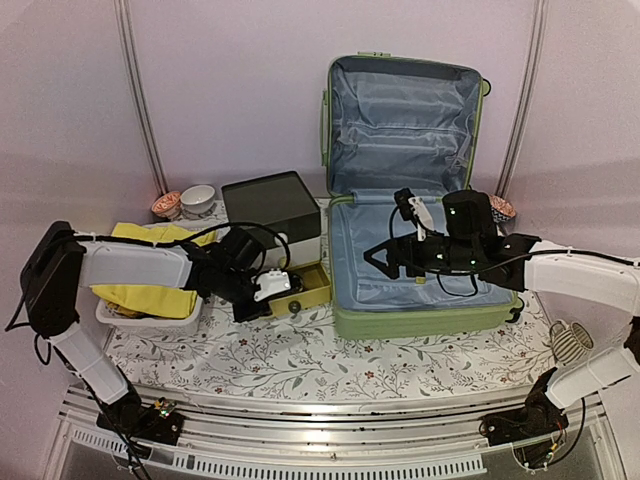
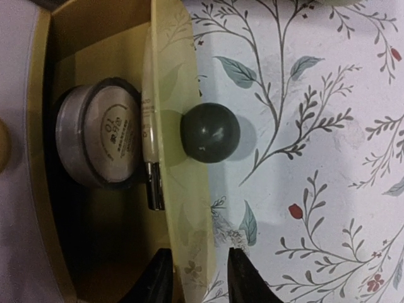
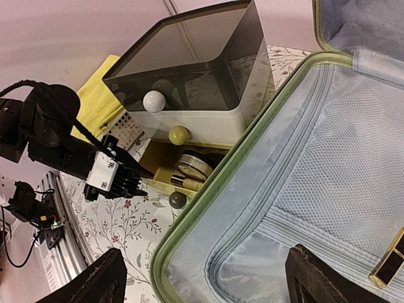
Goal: Open, take out, and arrange the luggage
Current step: Move the storage box to the center of the board.
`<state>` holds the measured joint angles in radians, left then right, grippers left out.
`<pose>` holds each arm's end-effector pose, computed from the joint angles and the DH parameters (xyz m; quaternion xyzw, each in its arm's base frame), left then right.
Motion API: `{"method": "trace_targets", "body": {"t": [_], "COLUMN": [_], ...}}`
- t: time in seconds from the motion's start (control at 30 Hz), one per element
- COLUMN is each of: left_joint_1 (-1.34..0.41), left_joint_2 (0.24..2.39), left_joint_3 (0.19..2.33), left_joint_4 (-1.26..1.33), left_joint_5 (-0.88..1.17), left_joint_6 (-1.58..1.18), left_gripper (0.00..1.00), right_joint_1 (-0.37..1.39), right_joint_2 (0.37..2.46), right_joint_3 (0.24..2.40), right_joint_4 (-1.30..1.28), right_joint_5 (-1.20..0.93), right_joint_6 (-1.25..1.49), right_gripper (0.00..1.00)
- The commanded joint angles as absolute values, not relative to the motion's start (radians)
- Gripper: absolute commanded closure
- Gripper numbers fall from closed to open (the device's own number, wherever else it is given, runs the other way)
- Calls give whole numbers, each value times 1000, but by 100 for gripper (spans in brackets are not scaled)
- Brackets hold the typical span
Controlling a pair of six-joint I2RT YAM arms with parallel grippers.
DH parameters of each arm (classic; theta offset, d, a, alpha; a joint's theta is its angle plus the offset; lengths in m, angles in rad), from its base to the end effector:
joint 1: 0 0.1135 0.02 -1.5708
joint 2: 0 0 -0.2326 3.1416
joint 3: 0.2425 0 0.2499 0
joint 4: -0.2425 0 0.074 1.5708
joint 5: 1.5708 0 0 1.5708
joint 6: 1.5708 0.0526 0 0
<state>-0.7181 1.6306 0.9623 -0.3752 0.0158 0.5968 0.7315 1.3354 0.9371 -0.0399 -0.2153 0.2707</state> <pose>0.2443 -0.2146 0.1331 0.5916 0.7629 -0.0234 0.2597 0.2352 0.2262 0.2477 -0.2477 0.8037 0.3358 0.4243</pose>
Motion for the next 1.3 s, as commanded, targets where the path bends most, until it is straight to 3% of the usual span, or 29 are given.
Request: {"method": "trace_targets", "body": {"t": [0.0,0.1,0.23,0.73,1.27], "left_joint_1": [-726,-723,-716,-733,-891], "left_joint_2": [1692,1704,1660,1503,1545], "left_joint_3": [979,995,980,928,912], "left_joint_4": [-360,-408,-492,-682,-471], "left_joint_5": [16,18,38,165,75], "left_joint_6": [641,670,725,756,378], "left_gripper": [73,88,100,100,100], "right_joint_1": [725,723,725,724,724], "right_joint_2": [1303,1294,1291,1314,1319], "right_joint_3": [917,911,906,918,917], "right_joint_4": [-24,-24,-28,-20,-18], "right_joint_5": [-204,-200,-197,-219,-223], "right_joint_6": [260,261,263,276,282], "right_gripper": [12,12,11,11,11]}}
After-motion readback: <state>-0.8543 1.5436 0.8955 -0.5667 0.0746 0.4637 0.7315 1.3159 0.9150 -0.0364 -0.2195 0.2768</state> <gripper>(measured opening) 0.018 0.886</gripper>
